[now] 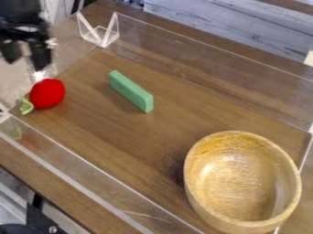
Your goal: Move the red object to the right side of the table
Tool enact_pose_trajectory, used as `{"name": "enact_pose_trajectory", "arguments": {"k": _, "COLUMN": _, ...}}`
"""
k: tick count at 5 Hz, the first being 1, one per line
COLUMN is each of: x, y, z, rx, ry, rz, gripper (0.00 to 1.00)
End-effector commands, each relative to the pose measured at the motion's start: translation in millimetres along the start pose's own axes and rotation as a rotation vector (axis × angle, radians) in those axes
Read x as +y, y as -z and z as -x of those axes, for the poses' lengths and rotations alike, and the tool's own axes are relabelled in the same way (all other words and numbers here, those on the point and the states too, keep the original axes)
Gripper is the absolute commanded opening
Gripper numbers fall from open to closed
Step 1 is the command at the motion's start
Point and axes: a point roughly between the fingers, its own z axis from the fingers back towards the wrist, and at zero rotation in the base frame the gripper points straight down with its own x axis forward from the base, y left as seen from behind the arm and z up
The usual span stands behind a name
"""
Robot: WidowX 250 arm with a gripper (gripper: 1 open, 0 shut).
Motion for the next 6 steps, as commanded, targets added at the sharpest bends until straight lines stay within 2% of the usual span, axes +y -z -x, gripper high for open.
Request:
{"name": "enact_pose_trajectory", "arguments": {"k": 1, "x": 7.0, "y": -5.4, "z": -10.3, "rx": -0.052, "ry": 0.029, "rz": -0.034, "gripper": 1.00}}
{"name": "enact_pose_trajectory", "arguments": {"k": 3, "x": 1.1, "y": 24.3, "z": -22.5, "rx": -0.059, "ry": 0.102, "rz": -0.001, "gripper": 1.00}}
{"name": "enact_pose_trajectory", "arguments": {"k": 5, "x": 0.7, "y": 44.4, "z": -40.5, "rx": -0.066, "ry": 0.114, "rz": 0.025, "gripper": 1.00}}
{"name": "enact_pose_trajectory", "arguments": {"k": 6, "x": 0.6, "y": 49.0, "z": -47.1, "rx": -0.060, "ry": 0.104, "rz": 0.028, "gripper": 1.00}}
